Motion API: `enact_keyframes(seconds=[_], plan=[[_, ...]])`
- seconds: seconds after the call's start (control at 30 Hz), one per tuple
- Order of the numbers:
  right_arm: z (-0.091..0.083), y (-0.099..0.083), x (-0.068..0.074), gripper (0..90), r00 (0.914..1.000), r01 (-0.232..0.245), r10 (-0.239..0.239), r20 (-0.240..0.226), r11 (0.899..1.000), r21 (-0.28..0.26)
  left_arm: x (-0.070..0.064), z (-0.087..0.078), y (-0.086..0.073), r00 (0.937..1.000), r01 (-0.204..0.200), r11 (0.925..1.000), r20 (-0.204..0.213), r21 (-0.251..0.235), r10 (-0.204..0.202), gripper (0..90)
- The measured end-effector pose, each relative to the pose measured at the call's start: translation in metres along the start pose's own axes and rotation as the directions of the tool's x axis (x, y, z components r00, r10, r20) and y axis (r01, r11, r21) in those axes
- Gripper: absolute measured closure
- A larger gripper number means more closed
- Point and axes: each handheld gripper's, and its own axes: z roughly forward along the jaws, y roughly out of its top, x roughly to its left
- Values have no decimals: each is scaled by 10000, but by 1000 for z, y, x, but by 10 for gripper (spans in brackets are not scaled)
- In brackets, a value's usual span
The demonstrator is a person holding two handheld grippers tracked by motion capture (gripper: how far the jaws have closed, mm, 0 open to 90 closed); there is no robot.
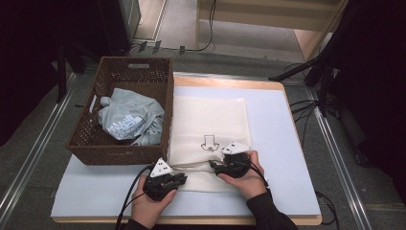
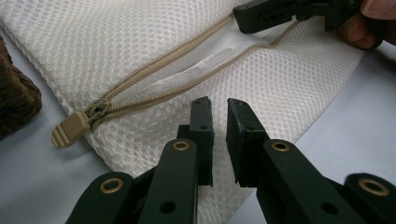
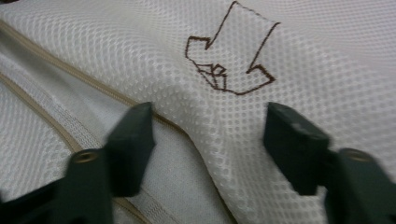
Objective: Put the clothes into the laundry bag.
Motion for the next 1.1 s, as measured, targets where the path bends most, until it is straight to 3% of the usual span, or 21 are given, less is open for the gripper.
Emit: enact_keyframes(seconds=[0.03,0.07,0.13,0.2,0.23,0.33,0.43,0.5,0.6,0.83,1.1], plan=[[-2,0,1,543,9995,-105,106,296,9999,-31,0,0,0,10000,-4,10000,-6,-1,4,805],[-3,0,1,661,9994,-166,168,288,9998,-54,0,0,0,10000,-13,10000,-12,6,13,806],[-4,-1,2,793,9993,-234,238,290,9996,-163,0,0,0,10000,-11,10000,-9,5,11,806],[-5,-1,0,852,9983,-494,498,310,9987,-129,0,0,0,10000,17,10000,-1,-7,-17,806],[-6,-1,-2,862,9961,-857,860,183,9962,-172,0,0,0,10000,17,10000,11,-19,-17,806],[-12,1,-5,870,9930,-1183,1185,2,9909,-640,0,0,0,10000,24,10000,10,-16,-23,806],[-24,7,-5,871,9921,-1257,1249,-148,9815,-1447,0,0,0,10000,-3,10000,-29,4,3,810],[-34,11,-6,871,9901,-1406,1367,-333,9677,-2092,0,0,0,10000,-14,10000,-60,7,14,815],[-42,14,-8,869,9878,-1535,1407,-667,9528,-2621,-1,0,0,9999,-45,10000,-114,13,45,824],[-40,12,-9,870,9880,-1534,1438,-558,9534,-2597,0,0,0,9999,1,10000,-154,-8,-2,847],[-35,8,-10,869,9866,-1623,1542,-527,9591,-2318,1,-9,1,9983,118,9970,571,-770,-74,721]])
